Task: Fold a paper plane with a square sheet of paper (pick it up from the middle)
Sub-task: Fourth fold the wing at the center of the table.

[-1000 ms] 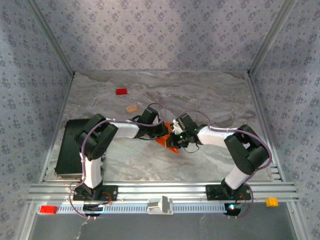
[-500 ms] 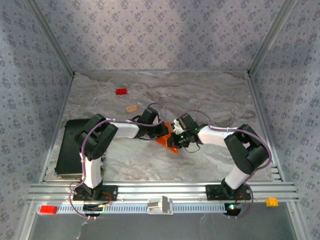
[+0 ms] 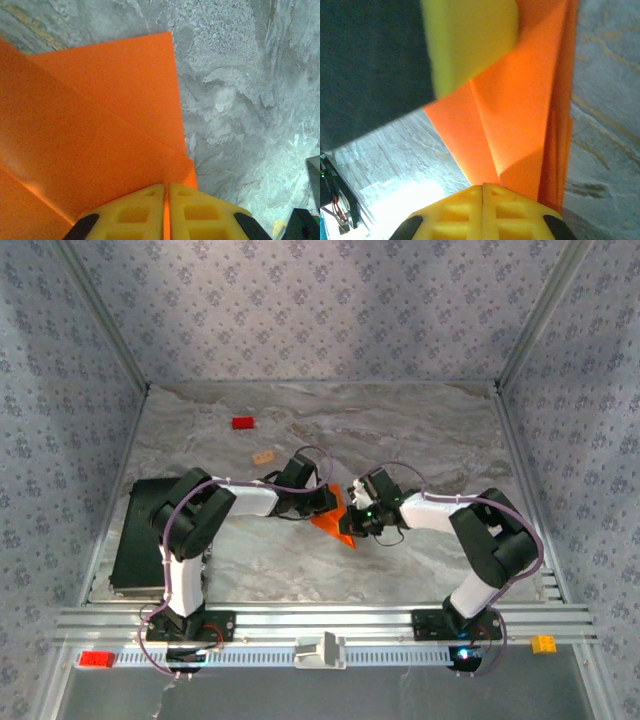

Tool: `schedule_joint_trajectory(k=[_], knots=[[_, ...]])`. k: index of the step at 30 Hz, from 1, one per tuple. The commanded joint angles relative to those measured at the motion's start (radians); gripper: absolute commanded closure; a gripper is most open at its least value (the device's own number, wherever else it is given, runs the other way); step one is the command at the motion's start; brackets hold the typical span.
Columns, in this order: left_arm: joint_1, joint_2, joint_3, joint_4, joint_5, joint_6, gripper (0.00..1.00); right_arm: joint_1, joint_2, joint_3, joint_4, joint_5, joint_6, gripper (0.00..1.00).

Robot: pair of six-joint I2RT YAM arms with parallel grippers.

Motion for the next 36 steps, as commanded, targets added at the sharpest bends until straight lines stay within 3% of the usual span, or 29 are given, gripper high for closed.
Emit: schedule_joint_trajectory(k=[1,7,15,24,36], knots=[[-0.001,0.034,-0.022,-0.046,-0.012,0.018,0.9,-0.01,-0.01,-0.044,0.001,-0.01,-0.005,0.97],[0.003,0.032,-0.026,-0.048,-0.013,0.02,0.9,-0.023,-0.045,-0.078,0.003,-0.006,-0.002,0.97],[0.005,0.03,-0.025,-0.047,-0.011,0.021,0.9,-0.002,-0.117,0.001,-0.063,-0.025,-0.025,0.95],[0.005,0.032,-0.026,-0.043,-0.01,0.018,0.9,0.07,-0.048,0.027,-0.079,0.04,-0.029,0.96],[0.004,0.033,-0.027,-0.041,-0.01,0.016,0.9,-0.007,-0.035,-0.075,-0.019,0.021,-0.022,0.97]])
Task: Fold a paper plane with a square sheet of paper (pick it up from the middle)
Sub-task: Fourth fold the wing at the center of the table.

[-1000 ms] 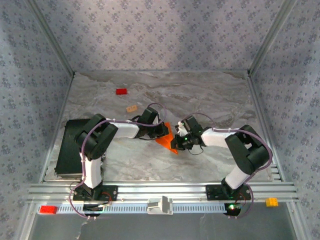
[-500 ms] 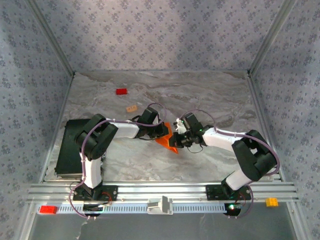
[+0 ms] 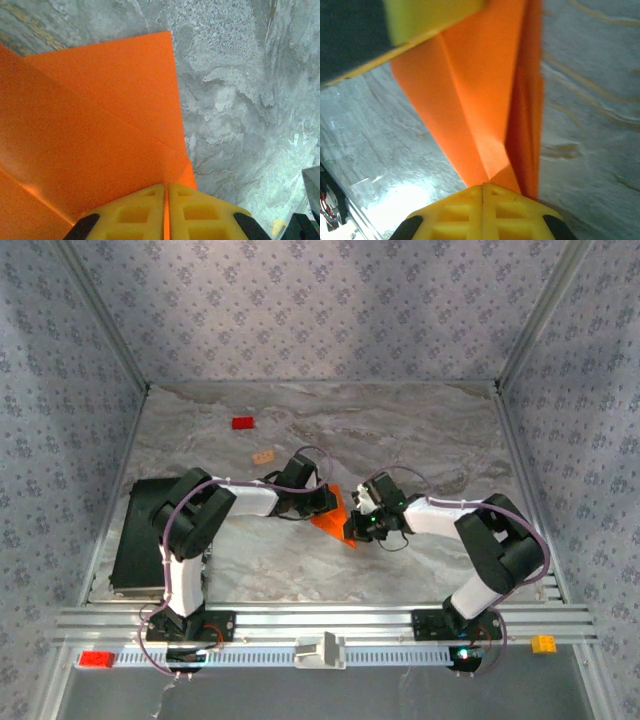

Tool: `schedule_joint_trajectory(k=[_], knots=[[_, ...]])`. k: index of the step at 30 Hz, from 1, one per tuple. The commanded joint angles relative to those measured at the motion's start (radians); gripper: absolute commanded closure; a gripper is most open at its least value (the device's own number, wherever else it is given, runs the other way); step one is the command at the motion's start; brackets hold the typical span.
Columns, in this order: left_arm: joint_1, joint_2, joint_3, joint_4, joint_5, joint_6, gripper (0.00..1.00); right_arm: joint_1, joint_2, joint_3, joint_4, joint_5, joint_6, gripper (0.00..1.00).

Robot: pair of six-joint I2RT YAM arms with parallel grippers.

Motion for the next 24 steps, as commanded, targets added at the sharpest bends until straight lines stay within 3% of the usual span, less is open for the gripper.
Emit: schedule_joint_trajectory(k=[1,24], knots=[[0.004,0.033,-0.027,-0.041,-0.013,0.017,0.9,-0.012,0.006,-0.036,0.005,-0.004,-0.013,0.97],[0.009,0.044,-0.037,-0.033,-0.02,0.008,0.9,-0.033,-0.097,-0.249,0.076,-0.023,0.028,0.97]])
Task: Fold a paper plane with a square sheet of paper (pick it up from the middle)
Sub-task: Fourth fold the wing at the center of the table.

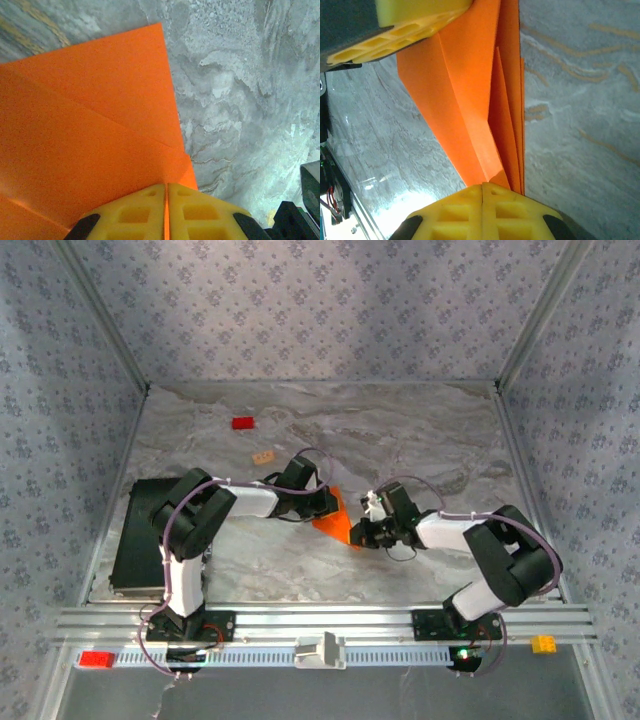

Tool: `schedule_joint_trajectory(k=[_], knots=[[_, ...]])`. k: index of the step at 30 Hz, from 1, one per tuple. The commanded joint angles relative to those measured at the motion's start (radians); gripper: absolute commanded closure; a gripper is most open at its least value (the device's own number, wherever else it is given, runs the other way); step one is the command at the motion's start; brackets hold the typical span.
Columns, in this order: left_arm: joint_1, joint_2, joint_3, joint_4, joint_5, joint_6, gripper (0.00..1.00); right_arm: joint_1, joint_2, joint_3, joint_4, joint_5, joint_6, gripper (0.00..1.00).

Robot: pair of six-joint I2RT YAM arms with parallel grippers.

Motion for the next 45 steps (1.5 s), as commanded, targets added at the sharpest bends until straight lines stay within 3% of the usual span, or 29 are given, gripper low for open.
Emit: schedule_joint_trajectory(k=[1,14,23,37,45], knots=[[0.013,0.044,-0.029,-0.038,-0.053,0.007,0.9,0.002,-0.011,-0.074,-0.128,0.02,0.019,0.97],[0.018,0.045,-0.035,-0.021,-0.045,0.002,0.9,-0.003,-0.189,-0.198,-0.154,0.072,0.064,0.98],[0.012,0.033,-0.035,-0.016,-0.039,0.005,0.9,0.003,-0.303,-0.027,-0.265,0.002,0.051,0.97],[0.01,0.038,-0.032,-0.019,-0.039,0.007,0.9,0.061,0.031,0.264,-0.248,0.038,-0.007,0.96],[0.01,0.035,-0.032,-0.024,-0.039,0.011,0.9,0.056,0.136,0.286,-0.221,0.076,-0.005,0.97]])
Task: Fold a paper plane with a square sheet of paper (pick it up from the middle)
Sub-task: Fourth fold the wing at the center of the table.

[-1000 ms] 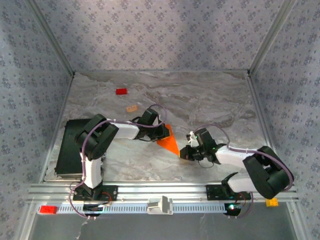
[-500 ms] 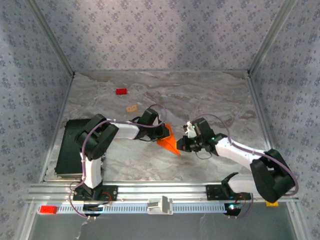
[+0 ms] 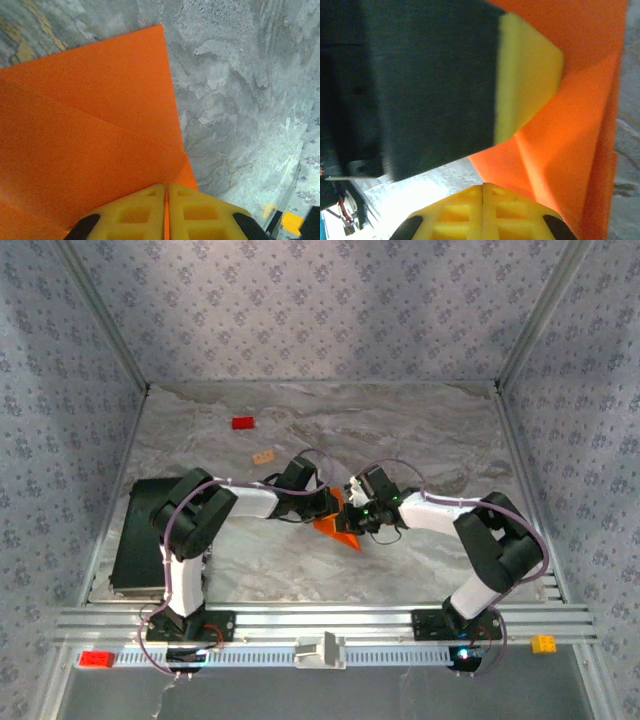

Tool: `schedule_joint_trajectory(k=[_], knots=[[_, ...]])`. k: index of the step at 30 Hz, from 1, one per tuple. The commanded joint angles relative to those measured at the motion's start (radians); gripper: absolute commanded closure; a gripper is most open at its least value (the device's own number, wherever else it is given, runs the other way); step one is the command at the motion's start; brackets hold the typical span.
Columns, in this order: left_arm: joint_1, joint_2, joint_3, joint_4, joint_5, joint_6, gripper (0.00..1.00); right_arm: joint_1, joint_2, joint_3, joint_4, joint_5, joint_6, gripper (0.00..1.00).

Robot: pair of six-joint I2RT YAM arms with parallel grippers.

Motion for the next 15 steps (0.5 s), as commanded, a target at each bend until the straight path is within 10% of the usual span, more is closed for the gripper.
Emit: schedule_joint_trajectory(k=[1,15], knots=[[0.01,0.029,-0.025,-0.045,-0.065,0.019,0.9,-0.016,0.022,-0.001,0.003,0.03,-0.02,0.97],[0.02,0.019,0.017,-0.087,-0.056,0.051,0.9,-0.071,0.034,-0.165,0.095,-0.016,0.038,0.98]])
